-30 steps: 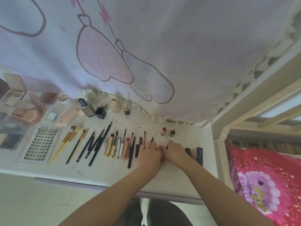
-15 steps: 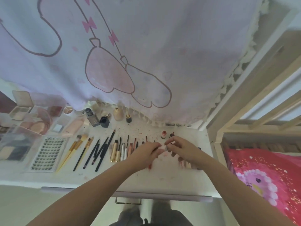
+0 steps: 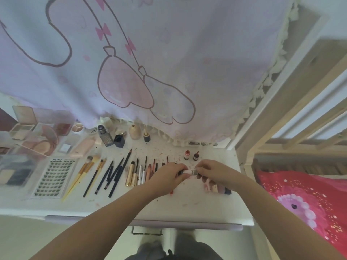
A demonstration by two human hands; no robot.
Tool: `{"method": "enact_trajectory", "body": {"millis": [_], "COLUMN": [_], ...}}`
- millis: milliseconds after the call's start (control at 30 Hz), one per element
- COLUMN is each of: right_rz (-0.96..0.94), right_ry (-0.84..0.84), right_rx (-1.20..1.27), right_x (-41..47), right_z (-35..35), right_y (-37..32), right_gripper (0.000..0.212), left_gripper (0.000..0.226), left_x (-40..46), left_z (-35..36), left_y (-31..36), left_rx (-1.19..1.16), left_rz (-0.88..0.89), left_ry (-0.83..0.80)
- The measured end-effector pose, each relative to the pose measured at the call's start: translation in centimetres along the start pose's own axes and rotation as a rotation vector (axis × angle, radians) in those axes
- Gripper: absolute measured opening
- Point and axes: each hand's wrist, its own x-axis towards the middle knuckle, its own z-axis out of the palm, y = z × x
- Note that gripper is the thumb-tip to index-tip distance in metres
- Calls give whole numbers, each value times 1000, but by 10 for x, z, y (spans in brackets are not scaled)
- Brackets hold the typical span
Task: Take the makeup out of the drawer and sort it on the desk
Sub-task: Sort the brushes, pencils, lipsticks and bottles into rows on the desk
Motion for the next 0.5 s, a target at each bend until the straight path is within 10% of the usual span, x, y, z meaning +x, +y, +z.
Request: {"method": "enact_trajectory", "body": {"millis": [500], "right_rz": [90], "right_ry": [-96], "right_rx": [107], "right_x": [10], "right_z": [-32], "right_y": [29], "right_gripper": [30], "left_gripper": [29], "left_x": [9], "left_z": [11], "left_y": [-23], "left_rx": [-15], "left_rz": [-211], "left_ry": [-62]}}
